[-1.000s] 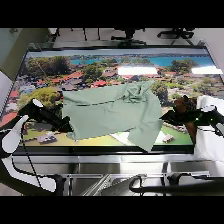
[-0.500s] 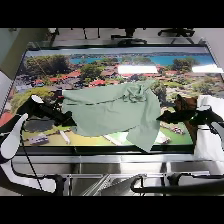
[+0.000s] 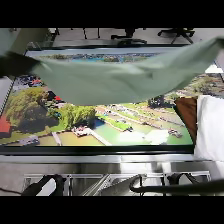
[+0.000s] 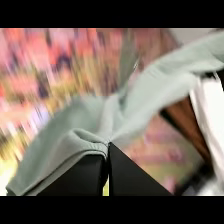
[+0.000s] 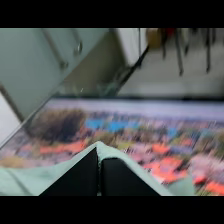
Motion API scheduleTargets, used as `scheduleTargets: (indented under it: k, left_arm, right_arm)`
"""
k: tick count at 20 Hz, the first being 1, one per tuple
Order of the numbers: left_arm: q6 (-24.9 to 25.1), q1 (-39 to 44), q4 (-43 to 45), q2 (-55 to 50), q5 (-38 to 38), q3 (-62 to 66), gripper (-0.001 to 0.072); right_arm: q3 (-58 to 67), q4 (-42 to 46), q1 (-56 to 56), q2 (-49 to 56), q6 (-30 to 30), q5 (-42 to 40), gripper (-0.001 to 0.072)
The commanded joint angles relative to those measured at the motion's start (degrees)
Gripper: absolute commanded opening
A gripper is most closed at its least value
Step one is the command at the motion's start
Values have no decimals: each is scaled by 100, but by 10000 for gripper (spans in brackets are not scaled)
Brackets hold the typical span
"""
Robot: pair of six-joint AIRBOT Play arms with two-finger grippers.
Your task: Fold the shirts.
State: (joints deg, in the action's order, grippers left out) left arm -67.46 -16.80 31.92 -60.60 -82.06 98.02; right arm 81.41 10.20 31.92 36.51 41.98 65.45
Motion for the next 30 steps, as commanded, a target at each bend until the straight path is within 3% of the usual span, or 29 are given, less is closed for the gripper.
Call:
scheduleTargets:
  k: [1,4,6,10,12,14,19,22,27,30]
  left_arm:
    - [-157,-997,-291,898,612,1399,19]
    - [-269,-2068,-149,1228,612,1738,19]
    - [-269,-2057,9,1158,560,1735,19]
    - [-264,-944,608,393,223,1357,19]
    - [-240,-212,994,-131,201,872,19]
    - [-131,476,1578,-734,299,396,19]
    - [-70,1397,2986,-2472,1099,-509,19]
    - [-98,1351,3141,-3397,1438,-439,19]
    - [-328,1080,3139,-4548,828,601,18]
    - [-415,994,3161,-4859,546,903,19]
  right_arm:
    - [1051,144,326,-870,-87,-942,18]
    - [1681,527,326,-970,-87,-1150,19]
    - [1843,570,332,-931,-92,-1150,19]
    - [1657,310,334,-262,-92,-354,18]
    - [1233,-223,306,393,-337,415,18]
    - [597,-236,13,1047,-503,649,18]
    - [-424,501,-1060,2741,-839,-282,18]
    - [-380,511,-1447,3757,-835,-1005,18]
    - [-26,525,-1545,4815,-817,-1169,18]
    - [-26,1198,-1534,4843,-702,-1196,18]
